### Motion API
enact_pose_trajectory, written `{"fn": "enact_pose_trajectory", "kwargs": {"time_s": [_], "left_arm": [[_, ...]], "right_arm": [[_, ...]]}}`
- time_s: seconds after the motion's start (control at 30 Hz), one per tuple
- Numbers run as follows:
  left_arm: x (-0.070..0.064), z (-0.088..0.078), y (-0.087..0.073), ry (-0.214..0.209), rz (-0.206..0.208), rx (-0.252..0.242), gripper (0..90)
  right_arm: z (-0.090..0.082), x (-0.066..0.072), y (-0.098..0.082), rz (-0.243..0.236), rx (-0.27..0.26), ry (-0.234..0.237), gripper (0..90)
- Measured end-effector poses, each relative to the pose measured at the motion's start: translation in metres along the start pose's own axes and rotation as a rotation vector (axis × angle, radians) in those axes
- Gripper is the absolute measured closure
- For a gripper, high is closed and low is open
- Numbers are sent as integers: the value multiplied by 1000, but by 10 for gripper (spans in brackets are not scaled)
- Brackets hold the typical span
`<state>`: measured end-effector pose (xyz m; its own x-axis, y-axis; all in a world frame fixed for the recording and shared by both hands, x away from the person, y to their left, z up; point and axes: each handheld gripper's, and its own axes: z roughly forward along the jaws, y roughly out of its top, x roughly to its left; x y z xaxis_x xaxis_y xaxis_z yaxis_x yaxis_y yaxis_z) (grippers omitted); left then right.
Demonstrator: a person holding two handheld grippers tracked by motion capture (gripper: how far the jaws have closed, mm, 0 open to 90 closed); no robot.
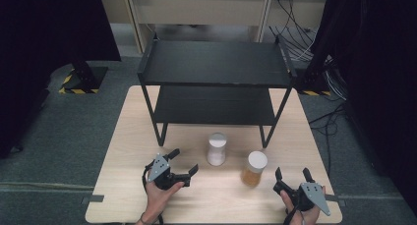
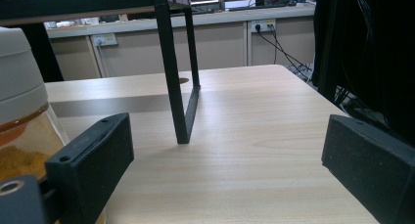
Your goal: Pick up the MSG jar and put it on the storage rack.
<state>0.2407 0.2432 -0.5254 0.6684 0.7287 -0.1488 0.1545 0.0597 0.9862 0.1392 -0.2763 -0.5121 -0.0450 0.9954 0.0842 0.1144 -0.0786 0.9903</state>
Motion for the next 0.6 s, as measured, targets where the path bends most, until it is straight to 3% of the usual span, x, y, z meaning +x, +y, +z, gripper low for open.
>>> {"fn": "enact_pose_trajectory", "kwargs": {"time_s": [0.17, 0.4, 0.6], "left_arm": [[-3, 4, -3, 5, -12, -18, 32], [-9, 18, 1, -3, 46, 4, 33], [-7, 30, 3, -27, 48, 11, 28]], "right_arm": [[0, 0, 0, 0, 0, 1, 51], [0, 0, 0, 4, -2, -2, 50], [0, 1, 0, -2, -2, -2, 50]]}}
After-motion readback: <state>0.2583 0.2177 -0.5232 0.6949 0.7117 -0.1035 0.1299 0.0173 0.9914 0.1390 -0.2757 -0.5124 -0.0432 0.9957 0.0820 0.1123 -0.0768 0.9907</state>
